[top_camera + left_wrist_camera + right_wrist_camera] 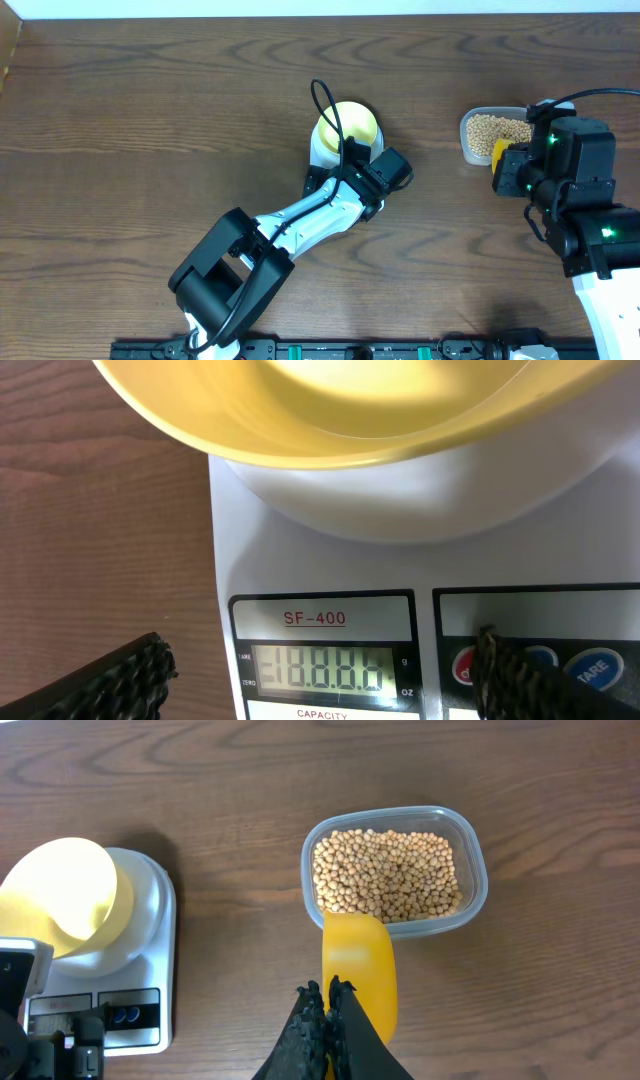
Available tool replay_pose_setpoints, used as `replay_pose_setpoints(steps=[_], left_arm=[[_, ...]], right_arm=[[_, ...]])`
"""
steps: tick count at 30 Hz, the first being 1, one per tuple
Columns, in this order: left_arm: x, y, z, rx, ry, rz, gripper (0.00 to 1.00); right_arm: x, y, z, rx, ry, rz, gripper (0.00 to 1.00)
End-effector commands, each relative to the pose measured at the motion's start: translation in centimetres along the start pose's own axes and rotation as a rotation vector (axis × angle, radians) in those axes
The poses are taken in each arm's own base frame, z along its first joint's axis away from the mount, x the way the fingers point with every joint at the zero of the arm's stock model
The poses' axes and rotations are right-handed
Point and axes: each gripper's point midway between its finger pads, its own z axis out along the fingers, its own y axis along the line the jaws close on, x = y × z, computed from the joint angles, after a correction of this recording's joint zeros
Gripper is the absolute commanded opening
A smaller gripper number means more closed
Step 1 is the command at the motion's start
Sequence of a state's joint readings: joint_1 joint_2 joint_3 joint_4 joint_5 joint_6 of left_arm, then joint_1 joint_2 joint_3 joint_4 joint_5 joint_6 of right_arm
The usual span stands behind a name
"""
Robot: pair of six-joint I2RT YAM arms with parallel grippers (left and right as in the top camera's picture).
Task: Scoop item into bowl and weigh 50g on scale
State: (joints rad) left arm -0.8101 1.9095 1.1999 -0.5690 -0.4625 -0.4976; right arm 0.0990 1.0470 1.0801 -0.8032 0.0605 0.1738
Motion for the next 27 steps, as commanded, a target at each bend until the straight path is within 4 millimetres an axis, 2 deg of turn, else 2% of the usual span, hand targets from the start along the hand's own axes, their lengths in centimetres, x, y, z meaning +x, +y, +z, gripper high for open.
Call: replay_pose_setpoints(steps=[1, 16, 27], left_arm=[[1.3, 0.2, 0.8, -0.023, 0.048, 0.031, 0.98], [-0.9, 2.5, -5.2, 0.05, -0.029, -0.015, 0.98], [1.1, 0.2, -12.2, 0.431, 0.021, 0.207, 0.98]], right_arm=[[-0.6, -0.3, -0.3, 0.012, -0.015, -0.009, 0.01], [-0.5, -0.3, -0.3, 0.013, -0.012, -0.009, 0.01], [-0.4, -0.3, -0.3, 0.013, -0.009, -0.01, 0.01]])
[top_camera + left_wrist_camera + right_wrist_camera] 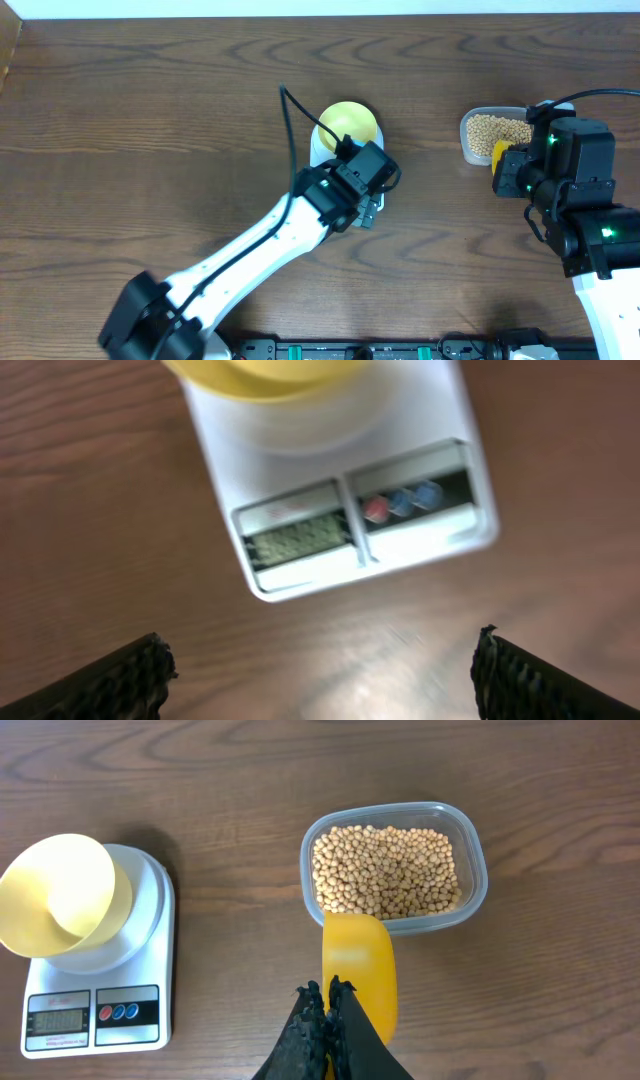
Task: Scoop item into bowl and weigh 50g on scale
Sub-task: 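Lift the left gripper off the scale and retract it toward the front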
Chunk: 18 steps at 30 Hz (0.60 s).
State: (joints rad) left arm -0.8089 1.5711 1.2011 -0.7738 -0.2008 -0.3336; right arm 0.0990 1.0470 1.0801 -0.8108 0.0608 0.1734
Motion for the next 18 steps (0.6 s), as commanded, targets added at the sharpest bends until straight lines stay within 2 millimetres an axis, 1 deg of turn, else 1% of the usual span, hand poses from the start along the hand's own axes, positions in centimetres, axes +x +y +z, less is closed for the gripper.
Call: replay_pose_setpoints(steps=[1, 4, 6, 9, 11, 15, 18], left_arm=[[1.0, -2.1, -2.2, 0.171, 0.02, 0.12, 0.98], [2.3, -2.6, -3.3, 0.234, 0.054, 0.19, 0.98], [3.0, -2.4, -3.7, 0.235, 0.074, 0.209, 0.98], [3.7, -2.1, -3.9, 0.234, 0.1, 0.234, 0.98], [4.3, -2.7, -4.1, 0.279, 0.118, 0.306, 0.98], [4.5, -3.0, -4.2, 0.306, 0.119, 0.364, 0.98], [4.3, -2.4, -4.0, 0.297, 0.118, 0.348, 0.98]], right_arm=[[-0.6, -0.3, -0.3, 0.011, -0.017, -0.009, 0.01], [-0.6, -0.3, -0.3, 0.011, -0.016, -0.019, 0.01], [-0.6, -0.3, -0.3, 0.011, -0.017, -0.023, 0.01], [-0.6, -0.3, -0.3, 0.011, -0.016, -0.035, 0.01], [-0.6, -0.3, -0.3, 0.011, -0.017, -0.035, 0.01], [-0.6, -0.3, -0.3, 0.012, -0.016, -0.035, 0.01], [-0.6, -0.3, -0.3, 0.012, -0.016, -0.035, 0.01]])
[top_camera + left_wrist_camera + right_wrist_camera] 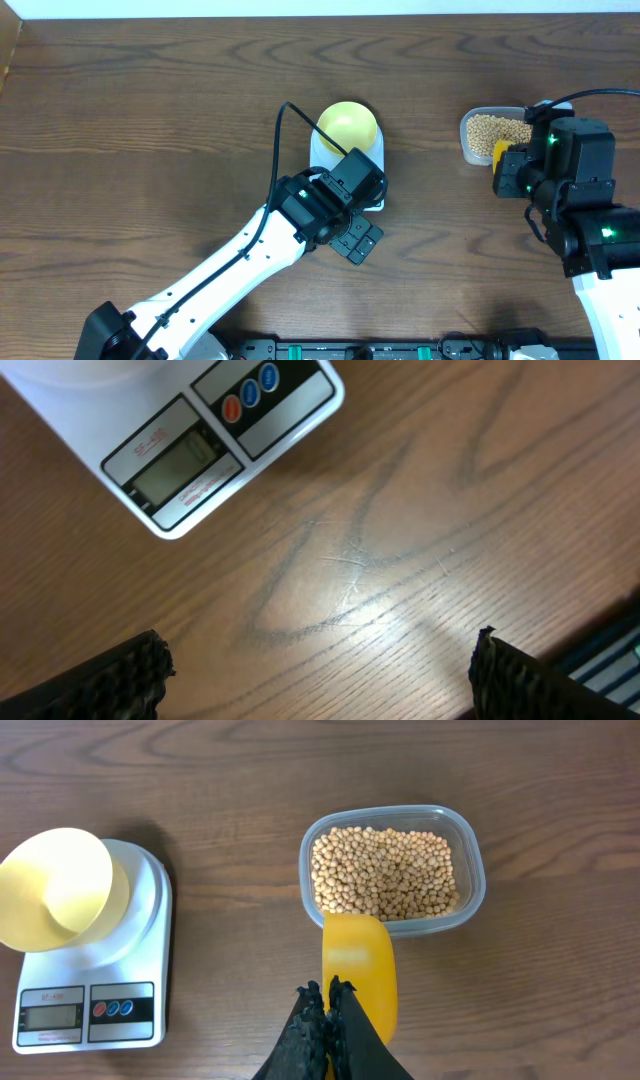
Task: Scoop item into bowl and weigh 50g on scale
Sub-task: 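Lift the left gripper off the scale and retract it toward the front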
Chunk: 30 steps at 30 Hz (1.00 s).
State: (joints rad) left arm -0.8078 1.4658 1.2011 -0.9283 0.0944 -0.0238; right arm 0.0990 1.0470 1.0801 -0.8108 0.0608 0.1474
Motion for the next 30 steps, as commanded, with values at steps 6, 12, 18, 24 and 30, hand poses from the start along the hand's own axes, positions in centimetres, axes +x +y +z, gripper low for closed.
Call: replay_pose_setpoints(steps=[6, 12, 18, 24, 30], left_arm=[[0.0, 4.0, -0.4, -0.014, -0.011, -0.078, 0.98], [-1.1, 7.1, -0.9, 0.047, -0.077, -0.163, 0.98], [-2.0, 7.6, -1.1, 0.062, -0.12, -0.136, 0.98], [-1.3, 10.6, -1.1, -0.114, -0.095, -0.147, 0.98], [-1.0, 10.5, -1.1, -0.112, -0.083, -0.145, 0.98]], right_arm=[[-0.6, -0.3, -0.3, 0.012, -0.017, -0.016, 0.01], [-0.7, -0.3, -0.3, 0.011, -0.019, -0.027, 0.01], [-0.7, -0.3, -0.3, 0.011, -0.019, -0.027, 0.01], [-0.7, -0.3, -0.3, 0.012, -0.019, -0.027, 0.01], [-0.7, -0.3, -0.3, 0.012, -0.02, -0.027, 0.01]])
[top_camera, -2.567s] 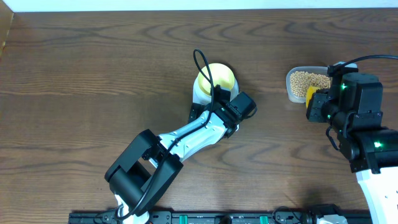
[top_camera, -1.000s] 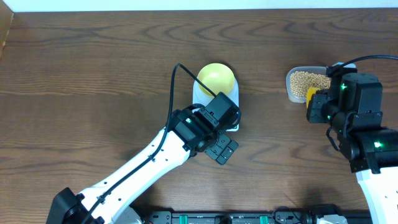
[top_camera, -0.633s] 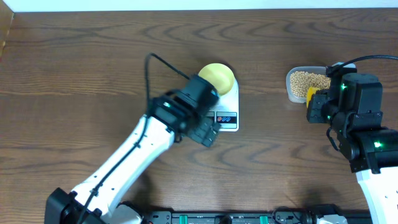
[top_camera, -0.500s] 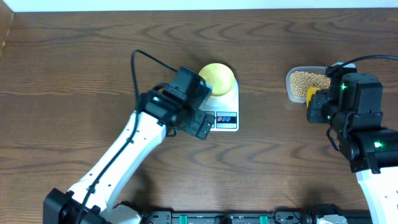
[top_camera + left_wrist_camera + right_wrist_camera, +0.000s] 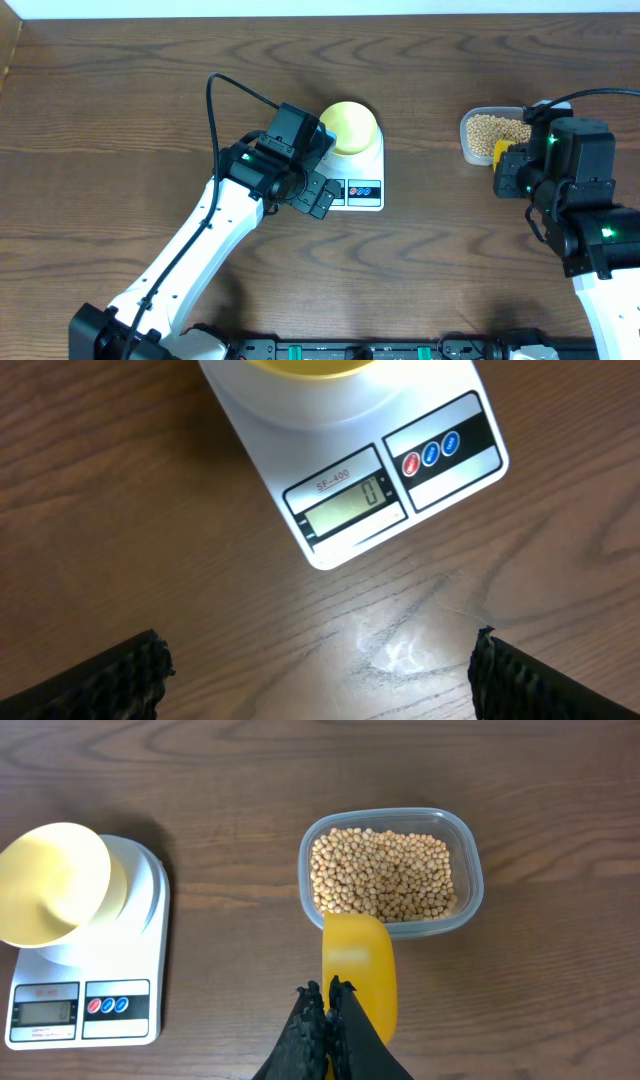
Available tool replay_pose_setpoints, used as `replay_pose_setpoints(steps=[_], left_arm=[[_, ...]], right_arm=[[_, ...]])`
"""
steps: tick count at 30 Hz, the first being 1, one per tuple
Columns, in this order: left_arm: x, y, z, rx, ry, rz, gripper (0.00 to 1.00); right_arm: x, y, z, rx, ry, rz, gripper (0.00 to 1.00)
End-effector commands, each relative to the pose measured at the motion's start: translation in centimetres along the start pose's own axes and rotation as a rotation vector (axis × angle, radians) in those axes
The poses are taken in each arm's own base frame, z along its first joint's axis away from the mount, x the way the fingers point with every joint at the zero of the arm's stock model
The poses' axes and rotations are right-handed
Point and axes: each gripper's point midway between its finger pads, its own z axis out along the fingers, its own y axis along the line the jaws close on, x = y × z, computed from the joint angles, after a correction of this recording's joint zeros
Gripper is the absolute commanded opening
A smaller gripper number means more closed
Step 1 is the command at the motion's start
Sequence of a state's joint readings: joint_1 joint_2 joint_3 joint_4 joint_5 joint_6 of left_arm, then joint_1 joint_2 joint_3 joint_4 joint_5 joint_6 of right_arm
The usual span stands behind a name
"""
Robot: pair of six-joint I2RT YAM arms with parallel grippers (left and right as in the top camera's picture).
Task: Scoop item into bowl and weigh 50g on scale
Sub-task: 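Lift the left gripper off the scale and retract it toward the front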
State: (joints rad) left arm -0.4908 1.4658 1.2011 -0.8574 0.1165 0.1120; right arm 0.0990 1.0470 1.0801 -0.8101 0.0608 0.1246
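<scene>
A yellow bowl (image 5: 350,126) stands on the white scale (image 5: 366,192), whose display (image 5: 347,507) reads 0. My left gripper (image 5: 318,652) hangs open and empty above the table, off the scale's front left corner. At the right, a clear tub of soybeans (image 5: 392,875) sits on the table. My right gripper (image 5: 328,992) is shut on the handle of a yellow scoop (image 5: 358,965), whose mouth is at the tub's near rim. The scoop looks empty.
The wood table (image 5: 120,120) stretches wide to the left and behind the scale. A black rail (image 5: 350,350) runs along the front edge. My left arm (image 5: 190,260) crosses the table in front of the scale.
My left gripper, then in front of the scale, is now further back and left, beside the scale's front left corner. The display now shows 0. The right arm has not moved.
My left gripper was first low at the scale's buttons, with every display segment lit. It then stood higher above the scale, then in front of it, and now at its left front, with 0 showing. My right gripper held the scoop by the tub throughout.
</scene>
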Motion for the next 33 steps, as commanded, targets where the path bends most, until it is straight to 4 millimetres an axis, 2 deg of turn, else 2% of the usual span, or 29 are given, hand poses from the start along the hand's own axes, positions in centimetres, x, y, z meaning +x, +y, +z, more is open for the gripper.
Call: replay_pose_setpoints(steps=[1, 6, 14, 20, 24, 33], left_arm=[[0.2, 0.7, -0.2, -0.037, 0.0, 0.017, 0.98], [0.2, 0.7, -0.2, -0.043, 0.003, 0.08, 0.98], [-1.2, -0.2, -0.3, -0.039, -0.055, 0.151, 0.98], [-2.1, -0.4, -1.7, -0.043, -0.125, 0.157, 0.98], [-1.1, -0.4, -2.5, -0.047, -0.165, 0.157, 0.98], [1.1, -1.4, -2.3, -0.005, -0.318, 0.159, 0.98]], right_arm=[[-0.7, -0.3, -0.3, 0.012, -0.019, -0.004, 0.01], [-0.7, -0.3, -0.3, 0.012, -0.019, -0.003, 0.01], [-0.7, -0.3, -0.3, 0.012, -0.019, -0.003, 0.01], [-0.8, -0.3, -0.3, 0.011, -0.022, -0.003, 0.01], [-0.8, -0.3, -0.3, 0.011, -0.024, -0.003, 0.01], [-1.2, -0.3, -0.3, 0.009, -0.041, -0.002, 0.01]])
